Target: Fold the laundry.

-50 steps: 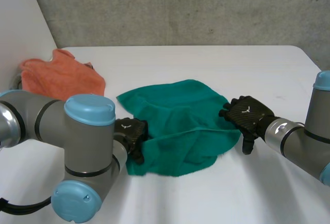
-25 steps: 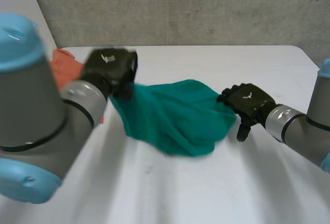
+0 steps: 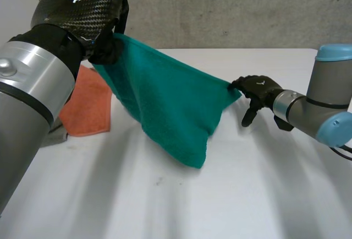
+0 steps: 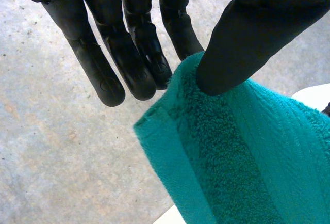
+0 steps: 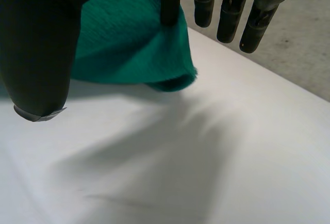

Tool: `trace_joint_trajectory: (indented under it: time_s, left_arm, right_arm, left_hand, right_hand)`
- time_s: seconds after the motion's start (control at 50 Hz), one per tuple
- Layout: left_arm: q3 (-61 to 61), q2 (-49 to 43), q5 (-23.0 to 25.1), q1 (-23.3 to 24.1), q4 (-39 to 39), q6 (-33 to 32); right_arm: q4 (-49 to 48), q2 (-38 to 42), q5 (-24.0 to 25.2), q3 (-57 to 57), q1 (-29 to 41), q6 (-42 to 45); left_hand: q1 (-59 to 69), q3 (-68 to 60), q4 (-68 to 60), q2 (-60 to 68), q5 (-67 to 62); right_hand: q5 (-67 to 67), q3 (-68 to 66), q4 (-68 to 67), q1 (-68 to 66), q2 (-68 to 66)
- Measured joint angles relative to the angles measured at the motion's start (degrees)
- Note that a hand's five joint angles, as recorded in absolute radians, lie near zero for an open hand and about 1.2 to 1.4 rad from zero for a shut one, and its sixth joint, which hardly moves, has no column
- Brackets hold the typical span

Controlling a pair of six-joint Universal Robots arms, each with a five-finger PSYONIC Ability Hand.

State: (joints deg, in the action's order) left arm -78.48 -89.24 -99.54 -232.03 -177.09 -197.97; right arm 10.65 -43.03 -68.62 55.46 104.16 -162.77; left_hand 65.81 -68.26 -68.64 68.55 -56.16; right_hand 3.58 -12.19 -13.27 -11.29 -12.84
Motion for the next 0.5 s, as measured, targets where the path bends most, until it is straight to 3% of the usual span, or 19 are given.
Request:
trace_joint_trajectory:
  time_s: [0.08, 0.18, 0.38, 0.5]
  left_arm:
    - [-0.17, 0.45, -0.02, -0.08, 0.03, -0.07]
    - [-0.6, 0.52, -0.04, -0.37, 0.03, -0.52]
    - [-1.48, 0.09, -0.02, -1.08, -0.04, -1.53]
    - [-1.08, 0.32, 0.04, -1.04, -0.11, -1.58]
  right_arm:
    - [0.05, 2.5, -1.12, -3.92, 0.07, -0.46]
    - [0.09, 3.13, -1.31, -6.05, -0.02, -2.11]
    - [2.18, -3.31, -0.06, -5.34, -1.35, -6.69]
    - [4.3, -3.24, 1.3, -6.73, -2.11, -5.85]
  left_hand:
    - [0.0, 0.0, 0.0, 0.0, 0.0]
    - [0.0, 0.0, 0.0, 0.0, 0.0]
    - [0.0, 0.0, 0.0, 0.0, 0.0]
    - [0.0, 0.0, -0.01, 0.0, 0.0]
  right_hand:
    - [0.01, -0.13, -0.01, -0.04, -0.06]
    - [8.91, -10.66, -9.41, -8.52, -9.54]
    - [13.52, -15.91, -14.93, -12.5, -14.93]
    - [0.05, 0.09, 0.26, 0.01, 0.31]
